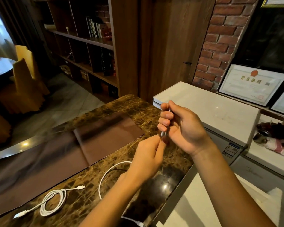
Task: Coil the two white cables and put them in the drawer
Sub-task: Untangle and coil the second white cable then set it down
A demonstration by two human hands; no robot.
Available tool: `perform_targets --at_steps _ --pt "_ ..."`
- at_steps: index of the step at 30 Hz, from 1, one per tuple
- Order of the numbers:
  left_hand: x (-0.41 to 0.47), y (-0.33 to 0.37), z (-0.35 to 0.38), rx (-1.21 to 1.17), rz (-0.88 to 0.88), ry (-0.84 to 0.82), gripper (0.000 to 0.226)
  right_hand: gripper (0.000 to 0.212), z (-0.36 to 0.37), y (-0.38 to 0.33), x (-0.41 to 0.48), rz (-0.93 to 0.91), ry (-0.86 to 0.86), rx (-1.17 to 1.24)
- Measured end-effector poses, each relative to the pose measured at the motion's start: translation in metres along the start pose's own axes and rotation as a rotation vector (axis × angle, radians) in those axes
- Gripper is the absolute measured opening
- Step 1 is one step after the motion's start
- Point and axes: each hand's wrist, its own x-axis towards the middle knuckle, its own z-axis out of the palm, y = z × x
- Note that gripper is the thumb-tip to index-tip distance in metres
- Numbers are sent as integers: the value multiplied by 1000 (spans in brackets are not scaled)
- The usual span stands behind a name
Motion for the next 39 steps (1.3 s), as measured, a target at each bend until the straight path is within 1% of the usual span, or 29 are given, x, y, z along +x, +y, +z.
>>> perform_targets --at_steps 5,8,9,13,16,18,21,23,26,27,29,30,31,34,36,39 --pt "-6 6 -3 74 54 -39 41 29 -2 3 6 -8 27 -40" --pt "-9 11 -9 129 73 -117 31 30 -7 7 9 -25 39 -84" --pt "-9 13 -12 140 70 -132 31 30 -9 8 9 -28 35 -102" --pt "-9 21 -26 228 70 -193 35 30 -18 13 8 -57 22 -230" --pt "-6 28 -37 295 76 -249 37 32 -21 18 6 -63 10 -277" --pt "-1 32 -44 323 91 -260 42 32 -23 23 5 -83 15 -355" --pt "8 37 -51 314 122 -262 43 34 -25 30 3 -114 58 -558" --pt "13 42 -54 308 148 -252 43 37 -27 36 1 -106 62 -601" --pt "25 47 -58 293 166 -253 42 48 -26 43 -6 -87 16 -545" --pt "30 48 -59 273 155 -262 44 47 -26 46 -8 -92 8 -538" --pt "37 49 -60 251 138 -279 48 35 -25 47 -13 -109 27 -495" --pt "40 50 -60 252 137 -288 49 18 -26 47 -15 -90 9 -466" --pt "44 51 -60 258 141 -293 49 51 -27 48 -16 -102 32 -471" --pt "54 55 -60 260 159 -276 50 49 -32 49 -21 -90 33 -449" --pt "61 57 -59 216 138 -268 50 44 -34 50 -24 -87 13 -407" --pt "67 55 -57 112 84 -263 50 44 -34 49 -32 -47 -41 -300"
